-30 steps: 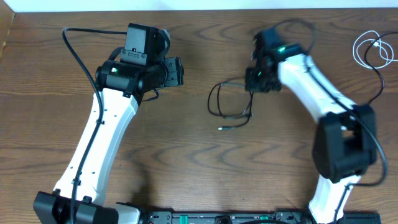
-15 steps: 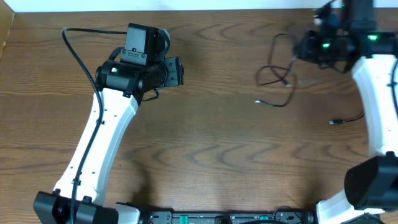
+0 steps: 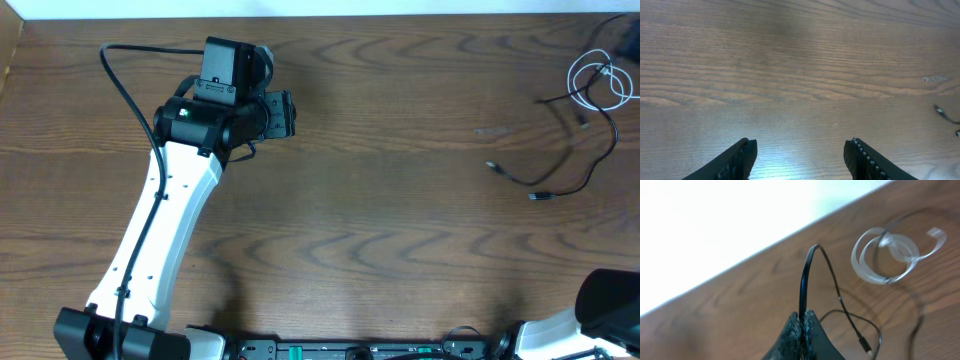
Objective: Untangle cables
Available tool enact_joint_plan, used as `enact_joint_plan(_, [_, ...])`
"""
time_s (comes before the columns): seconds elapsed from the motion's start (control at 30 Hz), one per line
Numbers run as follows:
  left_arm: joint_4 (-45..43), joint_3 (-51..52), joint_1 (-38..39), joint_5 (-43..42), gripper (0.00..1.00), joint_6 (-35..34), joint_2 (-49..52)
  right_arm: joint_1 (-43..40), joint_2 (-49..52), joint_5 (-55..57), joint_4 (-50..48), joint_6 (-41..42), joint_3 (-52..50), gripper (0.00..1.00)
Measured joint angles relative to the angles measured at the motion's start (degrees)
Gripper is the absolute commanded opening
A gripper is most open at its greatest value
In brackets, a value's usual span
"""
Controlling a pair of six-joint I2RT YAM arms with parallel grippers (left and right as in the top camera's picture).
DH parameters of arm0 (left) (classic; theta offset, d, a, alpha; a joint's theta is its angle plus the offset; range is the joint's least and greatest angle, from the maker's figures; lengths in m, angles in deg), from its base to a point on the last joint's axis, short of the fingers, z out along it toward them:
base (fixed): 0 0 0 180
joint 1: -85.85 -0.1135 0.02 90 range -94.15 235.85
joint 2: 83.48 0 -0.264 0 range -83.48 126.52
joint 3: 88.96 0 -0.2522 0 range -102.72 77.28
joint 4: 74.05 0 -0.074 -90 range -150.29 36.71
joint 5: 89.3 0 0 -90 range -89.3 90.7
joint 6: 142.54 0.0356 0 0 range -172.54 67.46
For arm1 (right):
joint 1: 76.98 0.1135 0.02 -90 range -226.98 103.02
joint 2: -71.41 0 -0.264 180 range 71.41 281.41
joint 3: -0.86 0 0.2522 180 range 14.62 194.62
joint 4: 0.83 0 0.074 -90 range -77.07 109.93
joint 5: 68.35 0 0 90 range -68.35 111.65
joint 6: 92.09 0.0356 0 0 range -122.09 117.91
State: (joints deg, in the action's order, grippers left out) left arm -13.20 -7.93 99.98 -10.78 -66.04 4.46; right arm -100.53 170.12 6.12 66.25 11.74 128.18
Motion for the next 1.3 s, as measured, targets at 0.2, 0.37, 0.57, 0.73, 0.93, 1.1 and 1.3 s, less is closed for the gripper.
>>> enact_joint_plan(0.2, [0.02, 0.00, 0.00, 0.00, 0.61, 0.00, 0.00, -6.21, -0.39, 1.20, -0.85, 0.13, 6.08, 0.01])
enact_joint_plan(0.37, [-0.02, 0.00, 0.00, 0.00, 0.61, 0.00, 0.00, -10.84, -0.83, 5.35, -1.05, 1.05, 8.33, 0.01])
enact_joint_plan(0.57, [-0.02, 0.00, 0.00, 0.00, 0.61, 0.00, 0.00, -13.79, -0.68, 13.18, 1.31, 2.58, 8.35, 0.01])
enact_joint_plan(0.73, [0.00, 0.00, 0.00, 0.00, 0.61, 0.00, 0.00, -14.14, 1.73, 17.40, 2.34, 3.82, 8.61, 0.27])
enact_joint_plan(0.93, [0.02, 0.00, 0.00, -0.02, 0.61, -0.02, 0.00, -14.14, 7.69, 18.75, 5.99, 4.92, 8.61, 0.59])
enact_joint_plan(1.1, [0.00, 0.00, 0.00, -0.02, 0.79, 0.07, 0.00, -14.14, 8.11, 14.99, 9.68, 4.57, 8.61, 0.61])
enact_joint_plan(1.3, [0.00, 0.00, 0.00, -0.02, 0.99, -0.02, -0.02, -13.70, 7.78, 1.40, 15.32, -0.59, 8.61, 0.66])
